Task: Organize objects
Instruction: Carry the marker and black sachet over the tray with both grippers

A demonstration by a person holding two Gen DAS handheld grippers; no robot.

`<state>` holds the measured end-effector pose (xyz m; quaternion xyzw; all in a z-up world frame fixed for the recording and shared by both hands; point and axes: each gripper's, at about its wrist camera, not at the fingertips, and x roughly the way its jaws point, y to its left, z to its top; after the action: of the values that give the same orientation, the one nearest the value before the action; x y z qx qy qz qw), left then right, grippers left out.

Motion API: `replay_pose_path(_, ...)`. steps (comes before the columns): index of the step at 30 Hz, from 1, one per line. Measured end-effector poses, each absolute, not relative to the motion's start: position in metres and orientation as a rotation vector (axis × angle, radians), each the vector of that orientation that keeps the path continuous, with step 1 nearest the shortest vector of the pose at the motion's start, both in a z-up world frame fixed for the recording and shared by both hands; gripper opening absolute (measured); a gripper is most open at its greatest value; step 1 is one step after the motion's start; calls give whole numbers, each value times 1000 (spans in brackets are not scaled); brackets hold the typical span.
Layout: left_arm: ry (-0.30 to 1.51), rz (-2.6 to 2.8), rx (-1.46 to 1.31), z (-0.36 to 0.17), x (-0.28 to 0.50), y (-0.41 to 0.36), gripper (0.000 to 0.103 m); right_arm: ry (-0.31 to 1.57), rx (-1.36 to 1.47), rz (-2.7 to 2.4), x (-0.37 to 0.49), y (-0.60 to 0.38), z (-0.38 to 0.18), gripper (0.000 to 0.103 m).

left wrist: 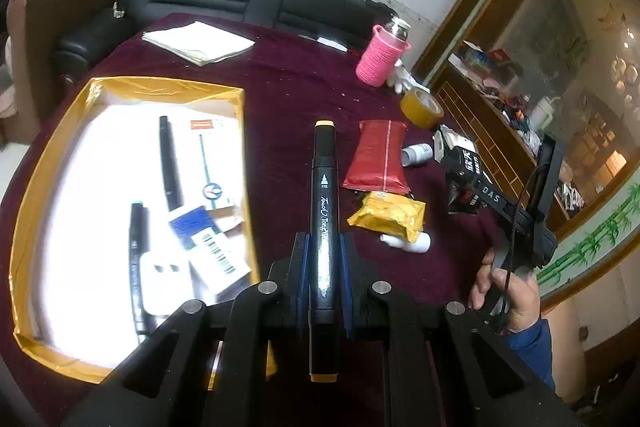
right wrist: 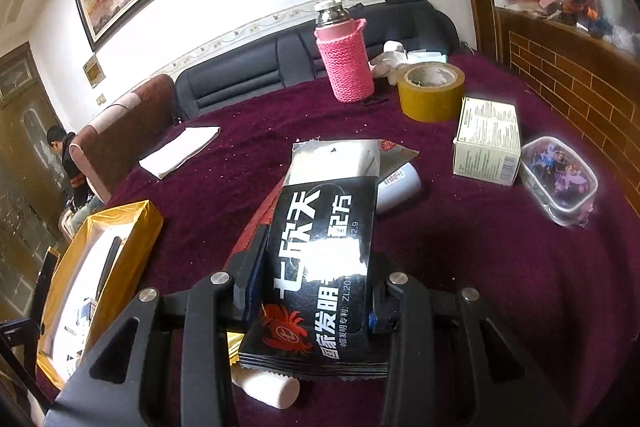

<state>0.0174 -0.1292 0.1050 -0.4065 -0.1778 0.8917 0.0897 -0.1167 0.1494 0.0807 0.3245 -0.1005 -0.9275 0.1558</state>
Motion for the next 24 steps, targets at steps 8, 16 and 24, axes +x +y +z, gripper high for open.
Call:
replay_pose_path(8, -587, 2677, -1191, 103, 33, -162, 12, -342, 936, -2599, -100, 133, 87, 35)
replay_pose_path(16, -657, 2706, -1204, 93, 45, -198, 12, -284, 898, -2487, -67, 80, 104, 35)
replay_pose_path(24, -735, 2741, -1240, 74, 53, -235, 12, -222, 935, -2345, -58, 15, 111, 35)
